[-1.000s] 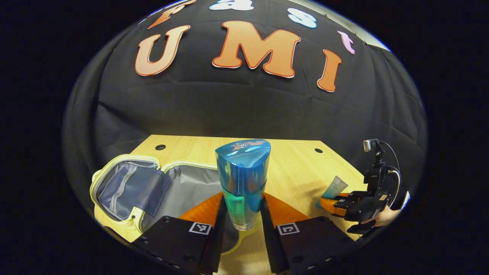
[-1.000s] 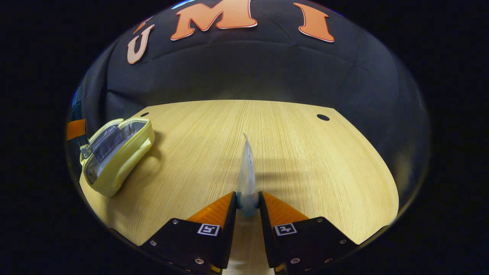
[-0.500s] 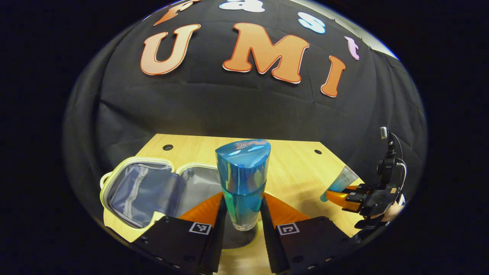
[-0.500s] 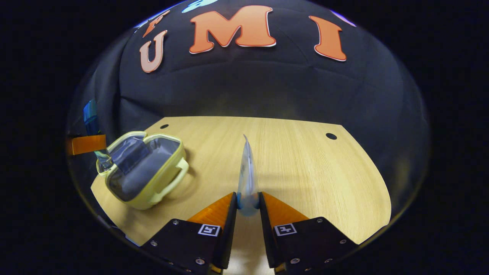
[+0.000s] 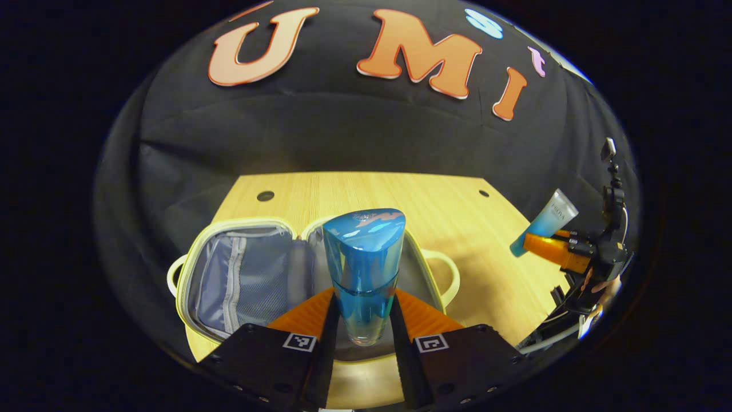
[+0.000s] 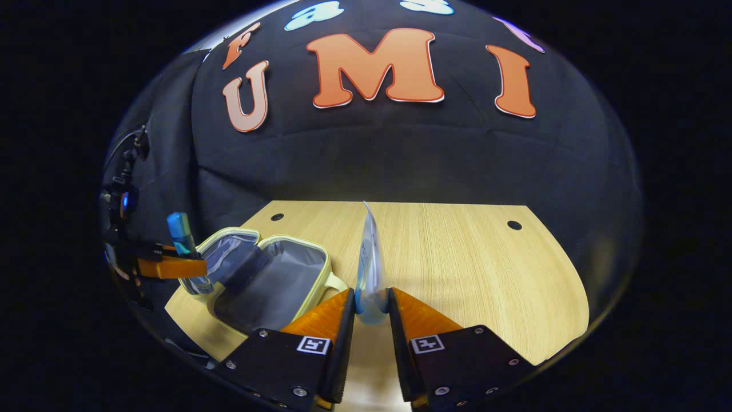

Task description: First open the suitcase, pack the skin care products into it, and then close the suitcase.

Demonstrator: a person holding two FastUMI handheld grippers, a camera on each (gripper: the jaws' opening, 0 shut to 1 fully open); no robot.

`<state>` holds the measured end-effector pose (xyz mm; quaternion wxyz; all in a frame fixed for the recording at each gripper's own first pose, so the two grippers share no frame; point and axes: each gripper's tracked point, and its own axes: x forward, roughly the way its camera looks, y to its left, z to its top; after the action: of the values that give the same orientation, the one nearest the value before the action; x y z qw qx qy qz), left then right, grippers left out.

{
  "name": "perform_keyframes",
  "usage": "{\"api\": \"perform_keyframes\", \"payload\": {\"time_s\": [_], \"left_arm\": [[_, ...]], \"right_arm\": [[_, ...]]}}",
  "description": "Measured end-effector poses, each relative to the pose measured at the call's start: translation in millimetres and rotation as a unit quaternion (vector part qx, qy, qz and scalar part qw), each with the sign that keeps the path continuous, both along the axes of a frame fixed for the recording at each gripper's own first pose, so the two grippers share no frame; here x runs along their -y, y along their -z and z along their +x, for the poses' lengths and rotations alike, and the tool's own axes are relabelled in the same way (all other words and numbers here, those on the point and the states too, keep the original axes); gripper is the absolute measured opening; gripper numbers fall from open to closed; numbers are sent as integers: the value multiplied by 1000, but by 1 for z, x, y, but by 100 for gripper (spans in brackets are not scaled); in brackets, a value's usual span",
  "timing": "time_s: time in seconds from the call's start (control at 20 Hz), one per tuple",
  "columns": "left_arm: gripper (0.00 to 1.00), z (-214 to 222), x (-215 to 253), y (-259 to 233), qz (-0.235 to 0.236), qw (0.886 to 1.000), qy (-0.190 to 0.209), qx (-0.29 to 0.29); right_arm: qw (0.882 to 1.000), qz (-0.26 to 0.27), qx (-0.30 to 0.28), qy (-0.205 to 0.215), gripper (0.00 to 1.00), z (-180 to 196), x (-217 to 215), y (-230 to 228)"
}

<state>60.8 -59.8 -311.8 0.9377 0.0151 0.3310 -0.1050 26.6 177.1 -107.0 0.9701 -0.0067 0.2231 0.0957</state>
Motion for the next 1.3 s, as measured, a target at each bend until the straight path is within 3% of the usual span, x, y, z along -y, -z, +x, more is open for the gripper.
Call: {"api": "perform_keyframes", "payload": {"time_s": [0.35, 0.7, 0.9, 1.1, 1.25, 1.3], "left_arm": [[48, 22, 4, 45, 17, 988, 52, -144], [48, 40, -1, 105, -23, 962, 17, -271], [48, 43, -9, 129, -20, 952, -3, -306], [49, 49, -3, 133, -25, 950, -2, -311], [63, 50, 10, 124, -45, 952, -1, -301], [77, 51, 15, 119, -55, 954, 5, -296]], "right_arm": [[999, 10, -18, 25, 37, -17, -22, 2], [998, 14, -32, 47, 37, -27, -23, 1], [998, 15, -40, 47, 37, -29, -25, 1], [998, 19, -45, 44, 37, -25, -28, 1], [998, 20, -45, 43, 37, -24, -30, 0], [998, 20, -45, 42, 37, -24, -30, 1]]}}
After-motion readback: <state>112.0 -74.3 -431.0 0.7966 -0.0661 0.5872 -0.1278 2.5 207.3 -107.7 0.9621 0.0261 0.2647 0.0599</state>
